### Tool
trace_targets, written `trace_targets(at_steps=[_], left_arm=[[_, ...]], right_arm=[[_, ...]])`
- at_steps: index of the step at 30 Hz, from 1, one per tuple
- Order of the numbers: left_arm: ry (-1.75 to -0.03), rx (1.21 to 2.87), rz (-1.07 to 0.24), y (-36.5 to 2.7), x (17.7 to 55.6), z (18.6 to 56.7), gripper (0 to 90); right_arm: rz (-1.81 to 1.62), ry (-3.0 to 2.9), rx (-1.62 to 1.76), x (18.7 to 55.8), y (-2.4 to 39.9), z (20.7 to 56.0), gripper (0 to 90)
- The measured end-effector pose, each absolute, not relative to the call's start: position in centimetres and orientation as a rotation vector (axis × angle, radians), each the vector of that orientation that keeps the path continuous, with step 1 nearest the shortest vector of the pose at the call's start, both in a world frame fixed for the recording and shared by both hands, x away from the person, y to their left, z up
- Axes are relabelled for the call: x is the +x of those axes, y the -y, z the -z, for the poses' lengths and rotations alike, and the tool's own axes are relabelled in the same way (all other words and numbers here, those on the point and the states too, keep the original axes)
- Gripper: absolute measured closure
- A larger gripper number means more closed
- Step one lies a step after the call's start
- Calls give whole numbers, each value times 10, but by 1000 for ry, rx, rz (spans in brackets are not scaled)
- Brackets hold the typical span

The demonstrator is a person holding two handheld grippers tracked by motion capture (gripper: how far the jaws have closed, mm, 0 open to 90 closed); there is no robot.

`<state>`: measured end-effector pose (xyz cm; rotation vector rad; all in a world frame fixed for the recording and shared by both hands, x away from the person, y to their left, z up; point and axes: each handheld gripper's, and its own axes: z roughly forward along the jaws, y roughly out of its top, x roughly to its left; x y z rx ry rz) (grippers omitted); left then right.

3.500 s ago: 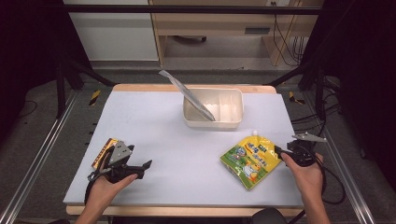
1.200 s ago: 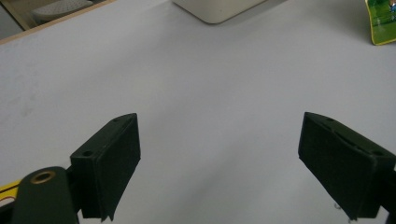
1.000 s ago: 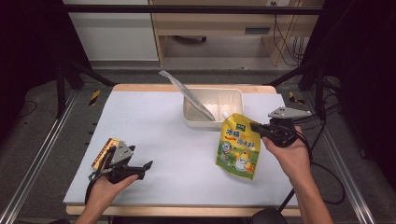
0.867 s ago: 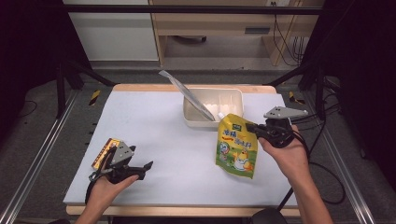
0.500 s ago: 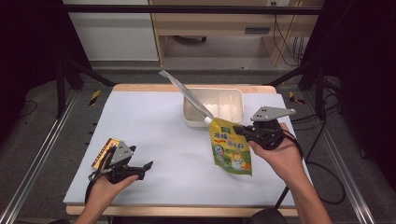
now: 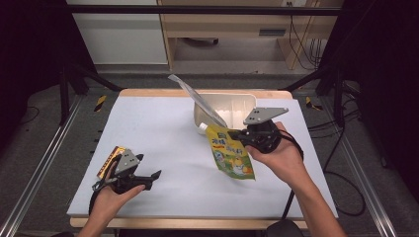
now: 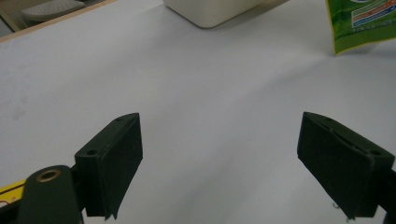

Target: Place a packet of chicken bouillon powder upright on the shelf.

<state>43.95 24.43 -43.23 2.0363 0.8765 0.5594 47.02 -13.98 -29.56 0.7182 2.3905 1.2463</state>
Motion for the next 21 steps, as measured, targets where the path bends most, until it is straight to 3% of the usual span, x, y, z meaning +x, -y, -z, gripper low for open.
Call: trace_targets(at_steps=[15, 21], left_arm=[[-710, 2183, -485, -227, 455, 390, 144], [-587, 2274, -475, -214, 467, 347, 156]], right_arm=[[-1240, -2530, 469, 481, 95, 289, 900], [-1220, -2573, 403, 484, 81, 289, 900]])
